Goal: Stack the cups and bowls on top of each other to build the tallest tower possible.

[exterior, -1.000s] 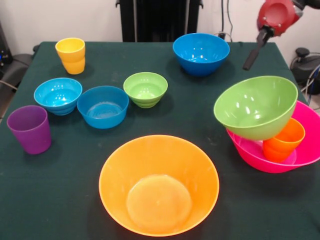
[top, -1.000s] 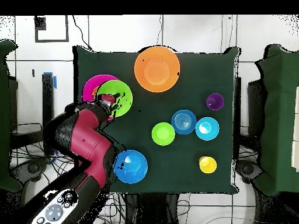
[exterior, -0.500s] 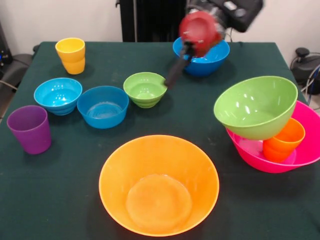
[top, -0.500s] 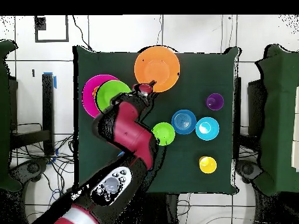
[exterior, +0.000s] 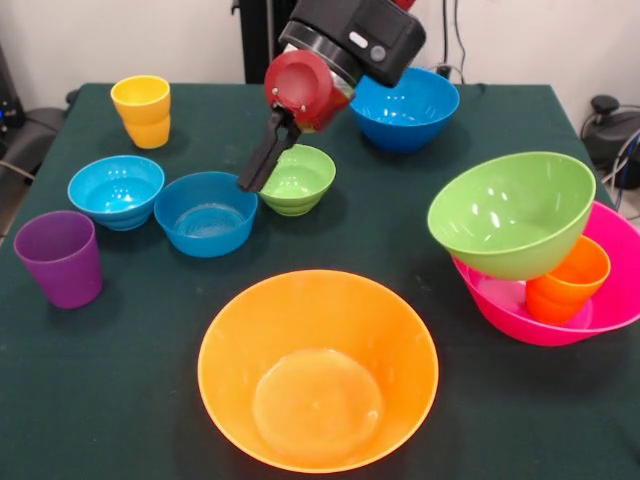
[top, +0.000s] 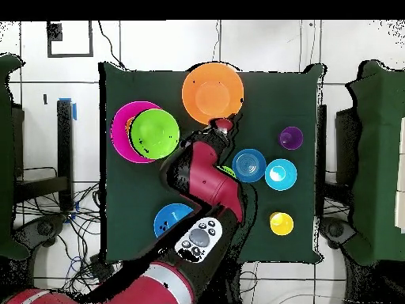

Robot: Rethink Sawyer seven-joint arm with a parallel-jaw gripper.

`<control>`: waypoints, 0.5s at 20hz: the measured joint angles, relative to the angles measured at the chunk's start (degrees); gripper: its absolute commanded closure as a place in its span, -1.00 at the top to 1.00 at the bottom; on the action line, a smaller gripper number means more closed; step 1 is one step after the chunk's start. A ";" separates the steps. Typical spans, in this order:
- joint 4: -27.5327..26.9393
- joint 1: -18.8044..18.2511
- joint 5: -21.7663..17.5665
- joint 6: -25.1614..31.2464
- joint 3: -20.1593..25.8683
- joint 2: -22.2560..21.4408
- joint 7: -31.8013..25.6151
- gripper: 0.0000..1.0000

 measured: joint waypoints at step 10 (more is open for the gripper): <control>0.02 3.53 -0.48 0.02 1.24 0.04 0.00 1.00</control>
